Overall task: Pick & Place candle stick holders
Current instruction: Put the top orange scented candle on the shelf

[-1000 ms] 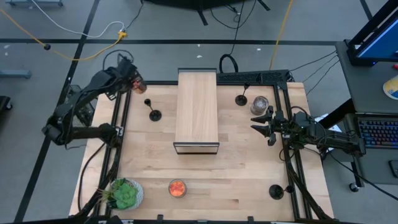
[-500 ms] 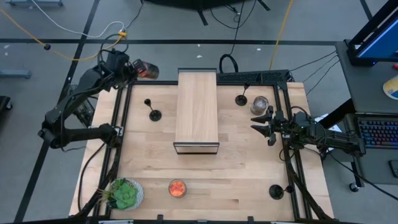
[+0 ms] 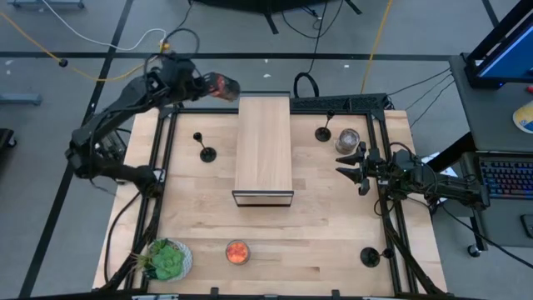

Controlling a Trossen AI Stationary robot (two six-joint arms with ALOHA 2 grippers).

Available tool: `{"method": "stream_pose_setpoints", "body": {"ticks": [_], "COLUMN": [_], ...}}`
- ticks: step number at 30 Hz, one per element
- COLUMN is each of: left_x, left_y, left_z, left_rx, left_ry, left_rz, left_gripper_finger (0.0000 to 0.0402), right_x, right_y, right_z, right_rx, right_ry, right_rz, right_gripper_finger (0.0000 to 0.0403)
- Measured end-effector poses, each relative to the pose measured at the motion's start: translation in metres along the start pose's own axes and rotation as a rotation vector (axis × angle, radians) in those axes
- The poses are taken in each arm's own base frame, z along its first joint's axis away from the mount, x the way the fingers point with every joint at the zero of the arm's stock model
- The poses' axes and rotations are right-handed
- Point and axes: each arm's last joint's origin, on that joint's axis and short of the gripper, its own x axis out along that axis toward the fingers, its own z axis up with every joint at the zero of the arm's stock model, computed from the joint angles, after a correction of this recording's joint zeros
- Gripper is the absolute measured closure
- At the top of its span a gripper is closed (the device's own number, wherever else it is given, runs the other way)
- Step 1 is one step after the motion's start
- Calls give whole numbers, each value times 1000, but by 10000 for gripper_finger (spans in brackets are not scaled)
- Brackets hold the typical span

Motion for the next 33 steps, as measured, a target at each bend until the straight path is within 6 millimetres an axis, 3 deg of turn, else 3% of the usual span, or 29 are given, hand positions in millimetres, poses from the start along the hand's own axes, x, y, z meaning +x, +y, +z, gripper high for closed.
{"method": "stream_pose_setpoints", "body": {"ticks": [16,24,33], "left_x": [61,96,113], "left_y": [-52,-52,-50], "left_z": [-10,-23,-29], "left_rx": [134,157,165], "left_ry": [184,279,312], "left_rz": [66,143,181], "left_gripper_finger": [401,401,401], "right_x": [0,0,0], "right_y": [0,0,0], "right_z": [0,0,0], "right_rx": [0,0,0], "right_ry": [0,0,0], "right_rz": [0,0,0], "right_gripper_finger": [248,248,248]}}
